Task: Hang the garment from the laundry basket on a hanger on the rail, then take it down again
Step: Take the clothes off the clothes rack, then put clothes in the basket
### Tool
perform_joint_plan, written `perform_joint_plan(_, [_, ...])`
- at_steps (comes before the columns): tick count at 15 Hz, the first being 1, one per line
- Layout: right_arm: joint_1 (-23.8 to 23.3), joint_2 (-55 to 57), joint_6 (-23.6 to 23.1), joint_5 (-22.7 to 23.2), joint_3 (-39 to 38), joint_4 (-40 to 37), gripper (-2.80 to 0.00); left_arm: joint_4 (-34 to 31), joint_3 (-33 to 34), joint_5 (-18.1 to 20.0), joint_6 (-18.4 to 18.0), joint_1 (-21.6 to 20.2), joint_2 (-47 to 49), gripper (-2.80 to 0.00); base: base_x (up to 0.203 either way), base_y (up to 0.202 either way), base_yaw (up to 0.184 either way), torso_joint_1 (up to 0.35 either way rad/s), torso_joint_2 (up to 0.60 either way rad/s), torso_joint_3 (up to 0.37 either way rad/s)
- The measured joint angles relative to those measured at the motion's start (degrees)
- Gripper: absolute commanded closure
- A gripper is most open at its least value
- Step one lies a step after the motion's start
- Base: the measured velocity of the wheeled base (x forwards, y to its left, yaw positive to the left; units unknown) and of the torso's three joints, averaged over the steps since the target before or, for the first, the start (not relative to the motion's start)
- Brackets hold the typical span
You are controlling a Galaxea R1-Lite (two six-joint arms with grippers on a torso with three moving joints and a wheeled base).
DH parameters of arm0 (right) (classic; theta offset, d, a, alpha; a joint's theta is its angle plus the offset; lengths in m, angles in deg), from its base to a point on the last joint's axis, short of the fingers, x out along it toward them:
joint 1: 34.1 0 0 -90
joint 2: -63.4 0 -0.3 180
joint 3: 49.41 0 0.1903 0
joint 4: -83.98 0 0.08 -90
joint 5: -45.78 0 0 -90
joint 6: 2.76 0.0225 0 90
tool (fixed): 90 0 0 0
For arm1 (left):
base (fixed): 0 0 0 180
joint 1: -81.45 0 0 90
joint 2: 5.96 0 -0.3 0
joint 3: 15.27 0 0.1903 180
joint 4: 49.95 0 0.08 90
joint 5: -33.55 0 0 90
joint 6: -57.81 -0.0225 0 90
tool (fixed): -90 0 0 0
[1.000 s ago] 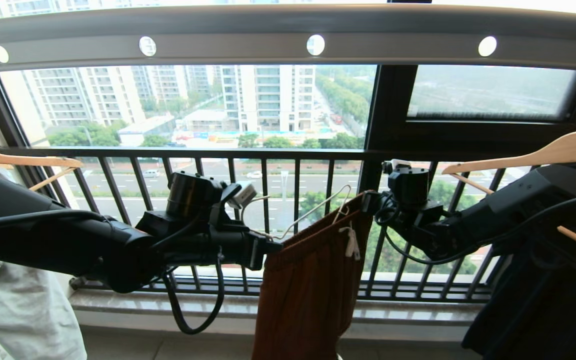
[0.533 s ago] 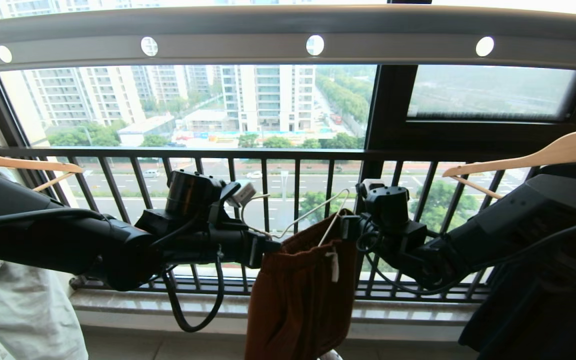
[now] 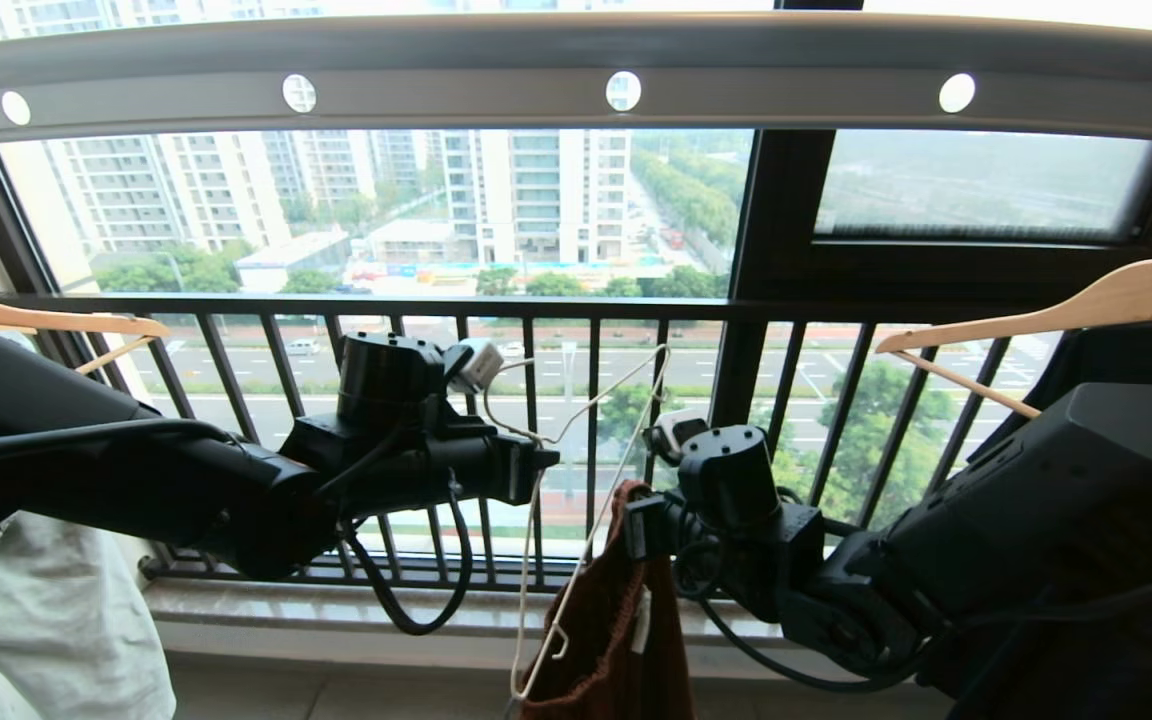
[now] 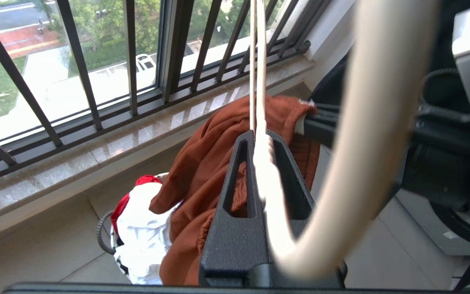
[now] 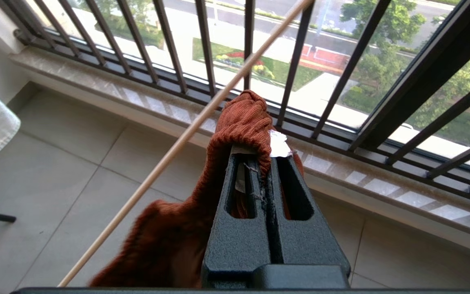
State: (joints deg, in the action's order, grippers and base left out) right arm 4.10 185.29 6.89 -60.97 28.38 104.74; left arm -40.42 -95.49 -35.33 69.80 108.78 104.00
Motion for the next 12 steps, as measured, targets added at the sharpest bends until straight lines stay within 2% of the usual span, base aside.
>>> perform_joint_plan(3, [1.41, -0.64, -0.03, -0.03, -0.84, 0.1, 0.0, 0.04, -0.88, -2.17, 0.71, 0.04, 0.87, 0.0, 0.0, 0.0, 0.0, 0.0, 0.0, 0.0])
perform_joint_plan(6, [1.67, -0.65, -0.03, -0.04, -0.95, 0.1, 0.0, 0.05, -2.59, -6.91, 0.75, 0.0, 2.43, 0.0, 0.0, 0.0, 0.0, 0.0, 0.0, 0.0])
perform_joint_plan(8, [1.6, -0.42, -0.43, -0.03, -0.97, 0.08, 0.0, 0.03, -3.01, -7.59, 0.7, 0.01, 3.07, 0.0, 0.0, 0.0, 0.0, 0.0, 0.0, 0.0])
perform_joint_plan(12, [0.44, 0.94, -5.69, -0.11, -1.11, 0.3, 0.0, -0.1, -3.81, -8.78, 0.49, -0.99, 3.05, 0.0, 0.0, 0.0, 0.0, 0.0, 0.0, 0.0])
